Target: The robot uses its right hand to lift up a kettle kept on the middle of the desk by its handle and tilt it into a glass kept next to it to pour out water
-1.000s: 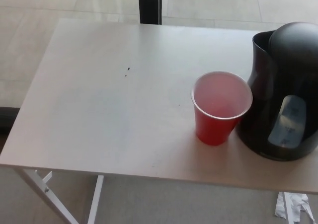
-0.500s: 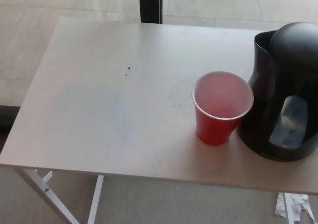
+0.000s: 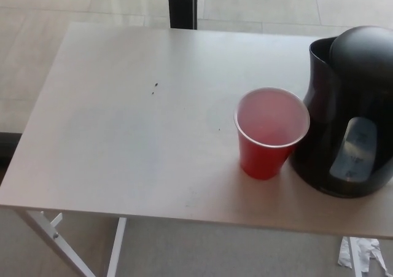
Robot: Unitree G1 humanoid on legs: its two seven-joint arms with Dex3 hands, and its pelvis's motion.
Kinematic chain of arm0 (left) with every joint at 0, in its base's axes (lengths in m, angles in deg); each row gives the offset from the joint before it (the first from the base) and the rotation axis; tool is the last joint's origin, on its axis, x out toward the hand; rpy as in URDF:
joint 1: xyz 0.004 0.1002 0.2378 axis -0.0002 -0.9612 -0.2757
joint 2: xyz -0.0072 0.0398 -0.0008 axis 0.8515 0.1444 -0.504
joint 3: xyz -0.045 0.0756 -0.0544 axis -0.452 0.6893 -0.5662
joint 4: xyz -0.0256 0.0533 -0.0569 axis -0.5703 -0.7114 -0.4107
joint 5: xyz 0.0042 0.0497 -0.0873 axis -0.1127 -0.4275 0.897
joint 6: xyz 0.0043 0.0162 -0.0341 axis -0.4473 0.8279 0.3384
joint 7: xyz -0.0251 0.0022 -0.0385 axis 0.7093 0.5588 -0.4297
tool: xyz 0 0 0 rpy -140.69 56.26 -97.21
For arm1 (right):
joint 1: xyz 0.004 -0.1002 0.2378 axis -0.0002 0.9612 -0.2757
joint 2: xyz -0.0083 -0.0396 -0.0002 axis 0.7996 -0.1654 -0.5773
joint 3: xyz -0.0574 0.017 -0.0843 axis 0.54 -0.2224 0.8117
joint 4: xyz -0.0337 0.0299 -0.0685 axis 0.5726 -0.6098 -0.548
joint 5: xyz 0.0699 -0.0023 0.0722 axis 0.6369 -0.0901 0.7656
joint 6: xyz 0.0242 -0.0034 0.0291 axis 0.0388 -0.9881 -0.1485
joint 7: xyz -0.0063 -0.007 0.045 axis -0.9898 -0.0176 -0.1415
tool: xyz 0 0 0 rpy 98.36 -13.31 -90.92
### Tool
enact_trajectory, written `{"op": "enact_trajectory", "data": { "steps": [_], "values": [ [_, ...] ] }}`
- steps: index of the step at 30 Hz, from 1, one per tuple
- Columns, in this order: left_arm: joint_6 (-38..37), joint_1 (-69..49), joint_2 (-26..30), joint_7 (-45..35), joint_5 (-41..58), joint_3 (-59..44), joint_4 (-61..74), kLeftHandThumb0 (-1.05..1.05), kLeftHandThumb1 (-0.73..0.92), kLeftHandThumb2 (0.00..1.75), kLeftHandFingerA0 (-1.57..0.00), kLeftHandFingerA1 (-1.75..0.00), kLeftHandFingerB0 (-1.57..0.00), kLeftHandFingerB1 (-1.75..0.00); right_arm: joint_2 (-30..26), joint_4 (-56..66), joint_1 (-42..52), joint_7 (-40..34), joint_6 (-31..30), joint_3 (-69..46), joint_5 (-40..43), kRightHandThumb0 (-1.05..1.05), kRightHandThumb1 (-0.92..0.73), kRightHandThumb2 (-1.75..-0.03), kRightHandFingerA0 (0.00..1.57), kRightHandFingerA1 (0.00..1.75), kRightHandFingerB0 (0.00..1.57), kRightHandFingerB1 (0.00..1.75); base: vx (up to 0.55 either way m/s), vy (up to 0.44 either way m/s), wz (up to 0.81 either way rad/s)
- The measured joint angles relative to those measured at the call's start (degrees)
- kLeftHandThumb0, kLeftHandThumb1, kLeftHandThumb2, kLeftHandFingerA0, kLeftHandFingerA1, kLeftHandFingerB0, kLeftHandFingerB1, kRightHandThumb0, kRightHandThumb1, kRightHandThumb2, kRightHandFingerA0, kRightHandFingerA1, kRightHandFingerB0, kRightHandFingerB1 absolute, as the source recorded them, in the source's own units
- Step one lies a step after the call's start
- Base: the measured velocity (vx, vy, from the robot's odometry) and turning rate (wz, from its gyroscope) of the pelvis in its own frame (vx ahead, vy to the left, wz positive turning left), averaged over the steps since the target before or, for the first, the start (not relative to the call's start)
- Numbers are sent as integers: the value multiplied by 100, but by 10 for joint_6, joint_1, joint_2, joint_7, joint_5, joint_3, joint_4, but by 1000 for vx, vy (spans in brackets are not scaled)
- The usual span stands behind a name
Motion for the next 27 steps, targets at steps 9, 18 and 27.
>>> {"op": "enact_trajectory", "data": {
  "steps": [9,18,27],
  "values": [
    [0,1,1,0,4,4,-1,-79,62,59,-71,-61,-52,-55,2,-15,-11,2,25,15,-29,-69,-41,-76,16,47,8,37,0,0,0],
    [0,1,1,-1,4,7,-1,-73,63,59,-70,-59,-55,-53,11,22,12,-7,33,18,-49,-72,-42,-79,22,47,7,37,0,0,0],
    [0,-8,4,-1,5,9,-1,-74,63,59,-70,-59,-55,-53,16,46,37,2,13,-13,-45,-72,-48,-84,40,53,8,38,0,0,0]
  ]
}}
